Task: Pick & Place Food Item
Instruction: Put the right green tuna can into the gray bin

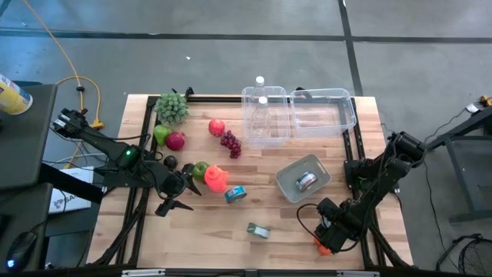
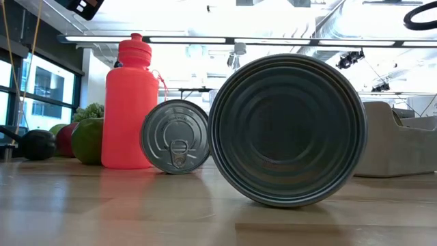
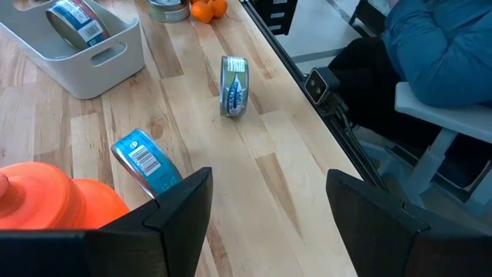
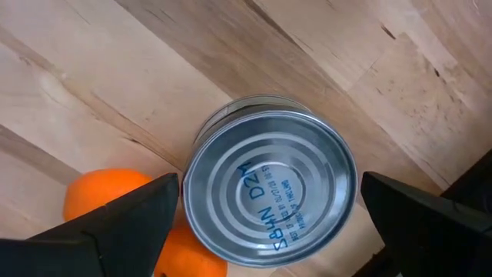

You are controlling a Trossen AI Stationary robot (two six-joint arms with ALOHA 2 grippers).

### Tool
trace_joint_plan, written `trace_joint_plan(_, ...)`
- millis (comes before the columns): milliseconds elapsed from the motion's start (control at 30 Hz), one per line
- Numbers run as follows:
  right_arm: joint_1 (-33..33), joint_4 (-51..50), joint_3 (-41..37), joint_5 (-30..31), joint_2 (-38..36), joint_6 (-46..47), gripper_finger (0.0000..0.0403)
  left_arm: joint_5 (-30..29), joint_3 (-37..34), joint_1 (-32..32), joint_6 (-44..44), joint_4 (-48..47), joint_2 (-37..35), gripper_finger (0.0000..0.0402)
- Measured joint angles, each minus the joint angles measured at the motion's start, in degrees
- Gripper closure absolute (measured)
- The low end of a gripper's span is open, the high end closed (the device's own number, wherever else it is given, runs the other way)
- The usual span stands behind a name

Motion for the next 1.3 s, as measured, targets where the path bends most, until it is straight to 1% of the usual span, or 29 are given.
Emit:
trace_joint_plan(200, 0.0, 0.0, -0.2, 0.0, 0.0, -0.3, 0.0003, 0.0, 0.0, 0.0, 0.0, 0.0, 0.0, 0.0156)
trace_joint_plan(400, 0.5, 4.5, -3.7, -0.6, -0.3, -0.3, 0.0003, 0.0, 0.0, 0.0, 0.0, 0.0, 0.0, 0.0156)
trace_joint_plan(700, 1.0, 5.6, -4.8, -0.1, -0.3, -0.2, 0.0003, 0.0, 0.0, 0.0, 0.0, 0.0, 0.0, 0.0156)
trace_joint_plan(867, 1.0, 8.7, -7.2, -0.1, -0.8, -0.3, 0.0002, 0.0, 0.0, 0.0, 0.0, 0.0, 0.0, 0.0156)
trace_joint_plan(933, 1.0, 11.4, -8.1, 0.4, -0.1, -0.7, 0.0002, 0.0, 0.0, 0.0, 0.0, 0.0, 0.0, 0.0156)
trace_joint_plan(1167, 1.0, 14.6, -10.0, 0.3, -0.3, -1.7, 0.0002, 0.0, 0.0, 0.0, 0.0, 0.6, 0.0, 0.0156)
trace_joint_plan(1300, 1.1, 14.6, -10.1, 1.1, -0.4, -1.2, 0.0002, 0.0, 0.0, 0.0, 0.0, 0.5, 0.0, 0.0156)
